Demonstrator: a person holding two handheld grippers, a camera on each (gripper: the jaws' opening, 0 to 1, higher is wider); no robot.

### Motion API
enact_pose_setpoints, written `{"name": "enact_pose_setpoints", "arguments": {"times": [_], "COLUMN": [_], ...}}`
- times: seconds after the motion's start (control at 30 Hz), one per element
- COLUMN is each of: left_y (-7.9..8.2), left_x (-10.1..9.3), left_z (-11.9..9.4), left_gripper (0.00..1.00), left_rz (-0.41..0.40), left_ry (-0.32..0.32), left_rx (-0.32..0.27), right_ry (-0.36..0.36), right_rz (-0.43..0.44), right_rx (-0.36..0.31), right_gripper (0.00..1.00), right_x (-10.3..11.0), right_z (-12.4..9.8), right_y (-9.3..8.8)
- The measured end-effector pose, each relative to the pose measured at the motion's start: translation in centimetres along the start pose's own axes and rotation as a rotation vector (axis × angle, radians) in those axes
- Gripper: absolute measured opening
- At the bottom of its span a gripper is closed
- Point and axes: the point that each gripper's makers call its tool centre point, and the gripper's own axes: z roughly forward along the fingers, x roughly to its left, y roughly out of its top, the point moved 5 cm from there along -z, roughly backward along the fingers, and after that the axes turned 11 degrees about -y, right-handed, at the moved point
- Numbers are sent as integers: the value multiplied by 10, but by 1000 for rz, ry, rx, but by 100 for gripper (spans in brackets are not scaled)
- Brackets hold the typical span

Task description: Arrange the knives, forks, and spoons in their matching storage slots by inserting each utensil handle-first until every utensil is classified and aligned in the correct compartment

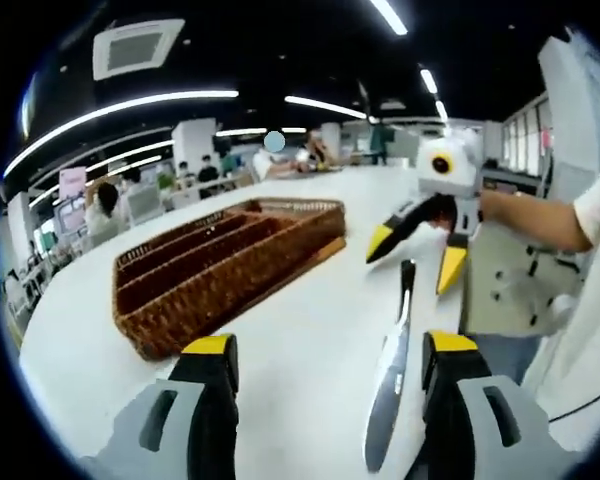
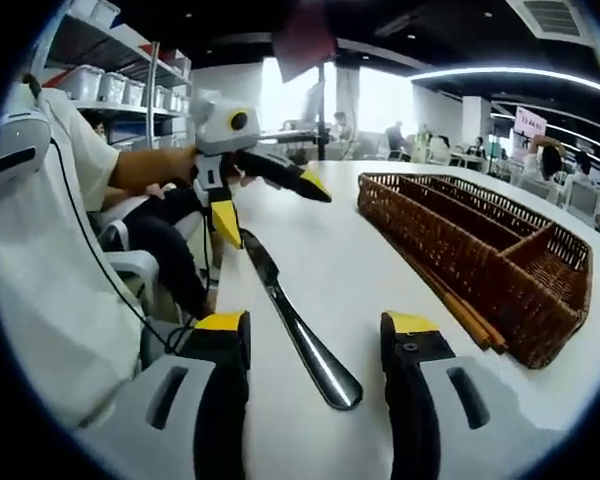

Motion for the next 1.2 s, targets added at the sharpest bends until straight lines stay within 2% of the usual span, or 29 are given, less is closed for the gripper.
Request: {"name": "enact_pose_setpoints", "arguments": {"times": [0.1,0.17,0.23,0.33,0.43,0.5,0.87,1.03,1.2], "left_y": [-2,-4,-4,-4,-4,-4,-14,-18,-9], "left_x": [-3,-7,-11,-15,-19,-20,-33,-39,-57], "left_z": [2,4,5,8,10,9,11,14,22], "left_gripper": [69,63,56,54,45,40,36,36,36], "left_rz": [-8,-5,44,41,-13,-7,-51,-32,-3], "left_ry": [-10,-22,-40,-50,-73,-77,-122,-133,-150], "left_rx": [6,22,30,40,29,30,60,93,99], "right_ry": [10,13,22,38,42,43,53,53,31], "right_rz": [8,-8,-6,-4,-9,-3,-25,-41,-51], "right_rx": [-5,22,27,23,33,34,56,76,105], "right_gripper": [49,44,39,36,32,30,27,23,17], "right_x": [2,2,3,6,7,7,10,12,14], "right_z": [0,0,0,0,0,1,3,4,5], "right_y": [-1,-5,-5,-5,-6,-5,-6,-3,-1]}}
